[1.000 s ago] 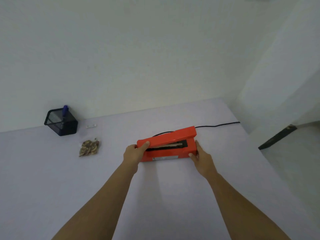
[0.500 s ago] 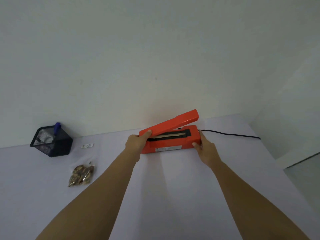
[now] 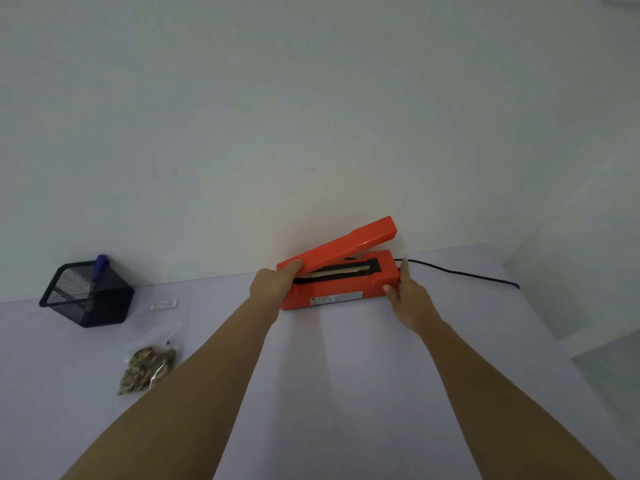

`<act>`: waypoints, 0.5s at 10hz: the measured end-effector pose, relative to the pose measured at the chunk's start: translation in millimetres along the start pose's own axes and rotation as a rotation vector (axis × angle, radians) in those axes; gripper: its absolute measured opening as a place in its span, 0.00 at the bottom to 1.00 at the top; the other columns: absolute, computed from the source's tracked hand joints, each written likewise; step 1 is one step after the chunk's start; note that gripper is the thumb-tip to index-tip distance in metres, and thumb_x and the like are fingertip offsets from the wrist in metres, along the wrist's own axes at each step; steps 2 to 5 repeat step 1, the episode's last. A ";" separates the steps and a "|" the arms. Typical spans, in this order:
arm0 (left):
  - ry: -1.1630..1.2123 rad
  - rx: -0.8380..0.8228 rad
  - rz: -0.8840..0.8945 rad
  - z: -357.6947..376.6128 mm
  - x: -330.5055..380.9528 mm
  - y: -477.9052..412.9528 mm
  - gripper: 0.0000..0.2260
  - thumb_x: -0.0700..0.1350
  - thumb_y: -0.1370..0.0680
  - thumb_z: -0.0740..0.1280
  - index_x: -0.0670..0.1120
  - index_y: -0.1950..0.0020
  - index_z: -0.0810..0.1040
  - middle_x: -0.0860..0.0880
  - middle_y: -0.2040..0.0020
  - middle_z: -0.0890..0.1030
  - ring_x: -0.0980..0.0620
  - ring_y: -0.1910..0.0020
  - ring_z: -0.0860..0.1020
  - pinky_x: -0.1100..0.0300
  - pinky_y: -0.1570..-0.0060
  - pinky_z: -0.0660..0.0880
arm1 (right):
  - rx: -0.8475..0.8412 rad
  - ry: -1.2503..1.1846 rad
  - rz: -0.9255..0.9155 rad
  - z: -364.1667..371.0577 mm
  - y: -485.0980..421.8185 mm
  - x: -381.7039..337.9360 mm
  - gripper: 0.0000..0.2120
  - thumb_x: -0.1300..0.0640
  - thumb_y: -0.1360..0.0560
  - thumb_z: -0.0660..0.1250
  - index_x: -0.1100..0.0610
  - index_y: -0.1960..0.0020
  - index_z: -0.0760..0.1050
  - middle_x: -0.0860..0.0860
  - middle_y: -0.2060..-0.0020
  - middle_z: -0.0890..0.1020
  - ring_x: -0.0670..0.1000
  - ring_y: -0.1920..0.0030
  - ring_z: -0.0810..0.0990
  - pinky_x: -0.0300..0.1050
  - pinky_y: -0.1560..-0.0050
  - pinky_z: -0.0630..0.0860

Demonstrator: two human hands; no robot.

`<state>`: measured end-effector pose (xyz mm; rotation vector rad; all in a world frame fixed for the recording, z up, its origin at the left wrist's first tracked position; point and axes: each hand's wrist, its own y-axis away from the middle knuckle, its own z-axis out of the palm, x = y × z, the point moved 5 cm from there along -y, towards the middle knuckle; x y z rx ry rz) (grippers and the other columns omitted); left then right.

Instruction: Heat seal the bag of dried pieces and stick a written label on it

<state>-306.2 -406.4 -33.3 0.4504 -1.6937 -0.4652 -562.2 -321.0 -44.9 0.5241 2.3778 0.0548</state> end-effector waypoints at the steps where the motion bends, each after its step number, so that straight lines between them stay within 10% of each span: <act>1: -0.035 0.004 0.013 -0.5 2.7 19.4 0.36 0.64 0.30 0.67 0.38 0.34 0.69 0.38 0.35 0.73 0.40 0.37 0.72 0.48 0.41 0.71 | 0.059 0.006 0.104 2.9 11.7 -1.8 0.34 0.51 0.21 0.57 0.62 0.25 0.40 0.65 0.34 0.69 0.64 0.35 0.70 0.54 0.37 0.67; 5: -0.035 0.004 0.013 -0.5 2.7 19.4 0.36 0.64 0.30 0.67 0.38 0.34 0.69 0.38 0.35 0.73 0.40 0.37 0.72 0.48 0.41 0.71 | 0.059 0.006 0.104 2.9 11.7 -1.8 0.34 0.51 0.21 0.57 0.62 0.25 0.40 0.65 0.34 0.69 0.64 0.35 0.70 0.54 0.37 0.67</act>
